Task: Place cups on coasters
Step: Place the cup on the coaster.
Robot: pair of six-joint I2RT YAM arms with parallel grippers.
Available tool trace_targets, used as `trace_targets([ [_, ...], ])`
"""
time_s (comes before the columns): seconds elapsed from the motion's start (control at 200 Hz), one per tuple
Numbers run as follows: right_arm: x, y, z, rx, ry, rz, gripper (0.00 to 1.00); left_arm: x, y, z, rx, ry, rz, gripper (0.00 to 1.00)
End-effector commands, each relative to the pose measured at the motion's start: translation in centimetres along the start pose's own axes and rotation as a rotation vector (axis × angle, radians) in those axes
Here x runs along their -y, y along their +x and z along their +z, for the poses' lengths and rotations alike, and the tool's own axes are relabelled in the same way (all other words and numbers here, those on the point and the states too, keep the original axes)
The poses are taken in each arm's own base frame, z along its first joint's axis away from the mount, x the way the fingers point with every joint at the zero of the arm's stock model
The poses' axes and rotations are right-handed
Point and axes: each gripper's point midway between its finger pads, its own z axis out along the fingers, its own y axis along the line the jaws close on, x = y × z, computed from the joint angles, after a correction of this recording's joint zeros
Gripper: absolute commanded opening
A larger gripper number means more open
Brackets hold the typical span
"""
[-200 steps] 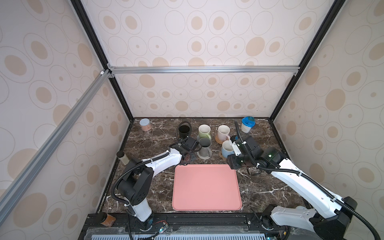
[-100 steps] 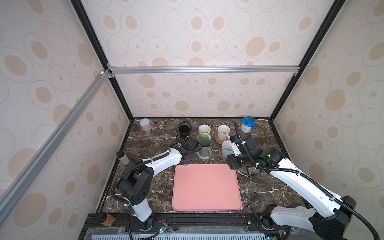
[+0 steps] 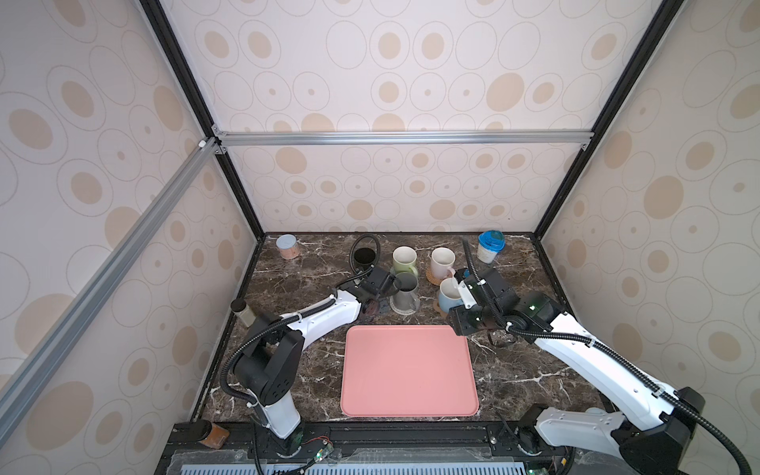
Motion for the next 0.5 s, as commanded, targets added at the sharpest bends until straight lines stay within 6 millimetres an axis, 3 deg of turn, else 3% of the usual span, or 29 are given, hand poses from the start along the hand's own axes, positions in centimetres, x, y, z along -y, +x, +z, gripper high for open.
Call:
trace_targets([
  [0.0,0.1,0.3,-0.3,-0.010,0.009,-0.015,0.56,0.0,-1.2,-0.3,0.032,-0.010,-0.022,0.33],
  [0.185,0.2,0.4,-0.4,-0.009,0.012,-0.011,0.56,0.0,-1.2,-0.5,0.036,-0.004,-0.029,0.44],
  [0.495,0.3,0.1,-0.8,0.002,0.020,-0.008,0.56,1.0,-1.7,-1.2,0.062,0.060,-0.029,0.52],
])
